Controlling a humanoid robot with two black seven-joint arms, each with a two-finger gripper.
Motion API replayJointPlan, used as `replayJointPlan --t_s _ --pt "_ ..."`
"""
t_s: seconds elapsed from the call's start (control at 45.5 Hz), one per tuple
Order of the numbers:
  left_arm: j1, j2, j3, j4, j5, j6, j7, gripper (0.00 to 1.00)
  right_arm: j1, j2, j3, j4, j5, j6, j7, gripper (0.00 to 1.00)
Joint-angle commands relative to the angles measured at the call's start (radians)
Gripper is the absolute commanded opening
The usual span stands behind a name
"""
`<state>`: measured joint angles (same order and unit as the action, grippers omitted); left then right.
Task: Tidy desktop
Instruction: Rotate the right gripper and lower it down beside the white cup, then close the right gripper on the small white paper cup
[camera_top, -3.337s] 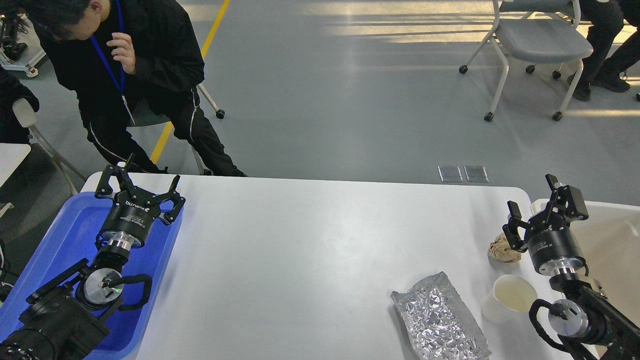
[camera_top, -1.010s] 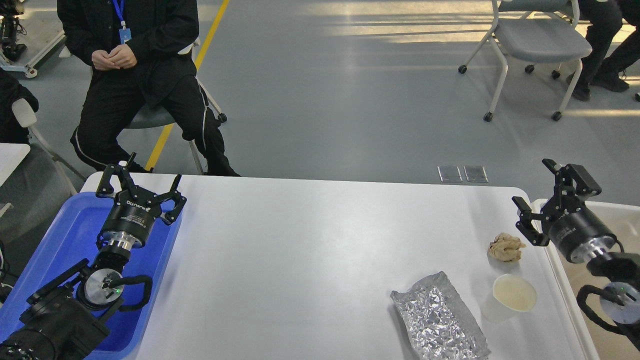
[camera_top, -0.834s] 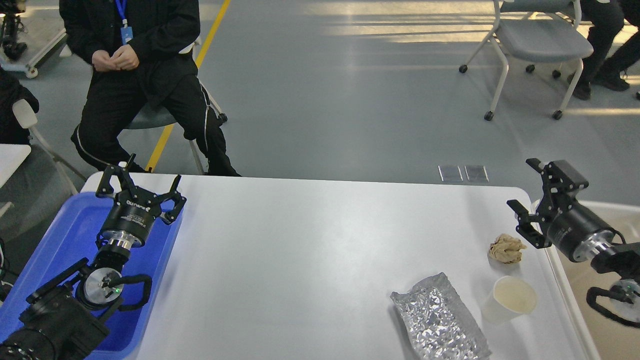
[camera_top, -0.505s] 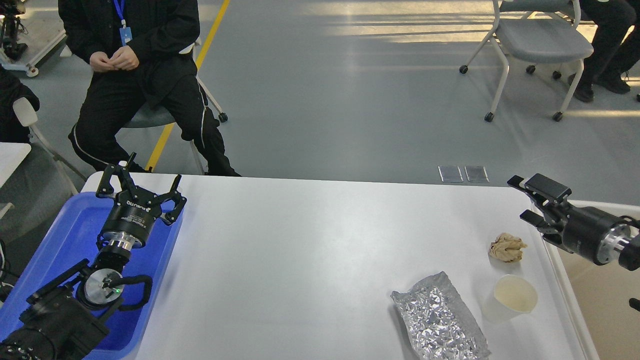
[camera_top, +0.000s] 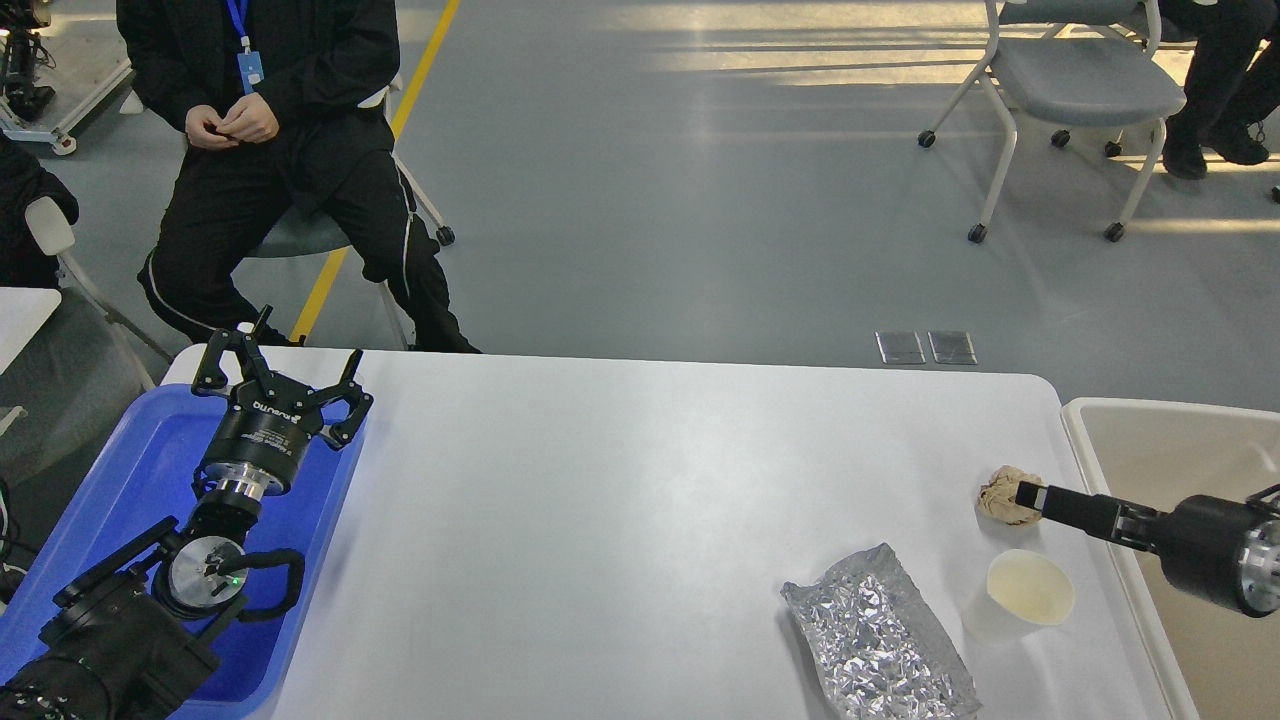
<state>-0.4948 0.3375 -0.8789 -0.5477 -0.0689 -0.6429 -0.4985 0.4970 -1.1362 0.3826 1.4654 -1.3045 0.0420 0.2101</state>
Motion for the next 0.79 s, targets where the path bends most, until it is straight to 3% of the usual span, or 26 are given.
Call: replayJointPlan --t_s 0.0,0.768 --pt "-0.001 0.0 0.0 0.0 0.0 0.0 0.0 1.0 0.005 -0.022 -0.099 -0.016 -0.162 -0.004 0.008 0.99" --pt "-0.001 0.0 0.0 0.0 0.0 0.0 0.0 1.0 -0.02 0.165 -0.149 -0.273 -0.162 -0.057 0.005 0.97"
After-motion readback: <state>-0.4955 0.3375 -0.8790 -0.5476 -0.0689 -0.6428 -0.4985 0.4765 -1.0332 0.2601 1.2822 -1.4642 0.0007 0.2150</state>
